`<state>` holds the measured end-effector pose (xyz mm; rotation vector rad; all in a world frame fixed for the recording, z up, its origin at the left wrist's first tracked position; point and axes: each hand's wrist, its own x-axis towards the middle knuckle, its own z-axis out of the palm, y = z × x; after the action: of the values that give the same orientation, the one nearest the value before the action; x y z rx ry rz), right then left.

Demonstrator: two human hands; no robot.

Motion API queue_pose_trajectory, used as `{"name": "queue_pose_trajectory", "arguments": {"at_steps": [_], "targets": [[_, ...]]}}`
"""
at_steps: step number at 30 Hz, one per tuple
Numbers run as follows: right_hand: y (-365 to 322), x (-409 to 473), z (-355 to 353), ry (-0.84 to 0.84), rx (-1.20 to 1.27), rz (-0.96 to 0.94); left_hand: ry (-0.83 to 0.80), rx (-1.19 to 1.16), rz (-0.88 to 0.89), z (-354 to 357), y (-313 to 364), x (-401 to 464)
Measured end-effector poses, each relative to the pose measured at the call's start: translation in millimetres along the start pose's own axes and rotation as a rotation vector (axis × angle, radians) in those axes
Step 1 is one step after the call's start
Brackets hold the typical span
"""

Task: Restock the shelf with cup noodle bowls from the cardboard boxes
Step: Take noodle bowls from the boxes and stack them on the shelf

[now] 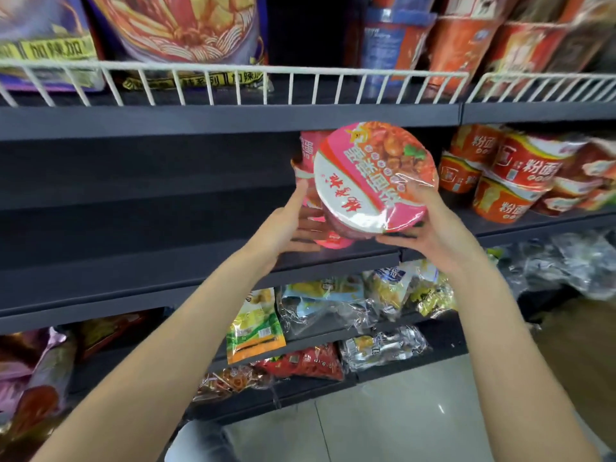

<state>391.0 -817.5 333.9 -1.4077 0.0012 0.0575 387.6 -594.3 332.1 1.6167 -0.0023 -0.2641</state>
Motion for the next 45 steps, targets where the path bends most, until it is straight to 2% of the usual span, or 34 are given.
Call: {"name": "queue_pose_trajectory", "arguments": {"at_steps": [2, 6, 11, 16, 19, 21, 23, 27, 33, 35, 38, 40, 42, 45], "targets": [[-6.7, -4.7, -7.7, -0.006, -0.027, 0.021, 0.035, 0.021, 0.084, 7.6, -5.5, 5.8], [2.8, -12.2, -18.5, 0.012, -0.042, 0.113, -0.027, -0.051, 0.118, 20.8, -20.9, 1.6], [-5.4, 7.4, -8.6, 0.044, -0.070, 0.148, 0.037, -0.099, 0.188, 25.8, -19.5, 5.8], [-16.4, 34.4, 5.6, -0.061, -0.141, 0.020, 0.104, -0.060, 0.223, 16.8, -2.7, 39.3], [-5.1, 50.9, 15.2, -0.074, -0.461, -0.077, 0.162, -0.004, 0.209, 14.6, 2.7, 62.5], [4.0, 57.6, 21.3, 0.027, -0.607, -0.127, 0.180, 0.039, 0.217, 15.0, 2.1, 72.2], [11.8, 60.2, 23.6, 0.100, -0.584, -0.151, 0.200, 0.085, 0.190, 15.4, -4.9, 77.3], [32.1, 65.9, 24.2, 0.078, -0.512, -0.170, 0.166, 0.042, 0.042, 10.9, -28.7, 84.1], [48.5, 65.3, 27.4, 0.055, -0.577, -0.263, 0.154, -0.024, 0.047, 12.0, -31.2, 94.7], [50.1, 65.8, 30.0, 0.121, -0.612, -0.317, 0.123, -0.023, 0.067, 13.3, -29.5, 90.6], [59.8, 52.1, 38.1, 0.312, -0.714, -0.472, 0.086, 0.013, 0.093, 8.6, -32.0, 76.5], [72.0, 32.2, 52.6, 0.365, -0.754, -0.583, 0.129, 0.116, 0.125, -3.6, -41.0, 61.3], [89.5, 11.8, 76.6, 0.293, -0.776, -0.669, 0.195, 0.232, 0.211, -27.1, -59.0, 36.2], [130.4, -8.8, 126.0, 0.006, -0.832, -0.710, 0.288, 0.452, 0.347, -77.1, -101.0, -28.8]]}}
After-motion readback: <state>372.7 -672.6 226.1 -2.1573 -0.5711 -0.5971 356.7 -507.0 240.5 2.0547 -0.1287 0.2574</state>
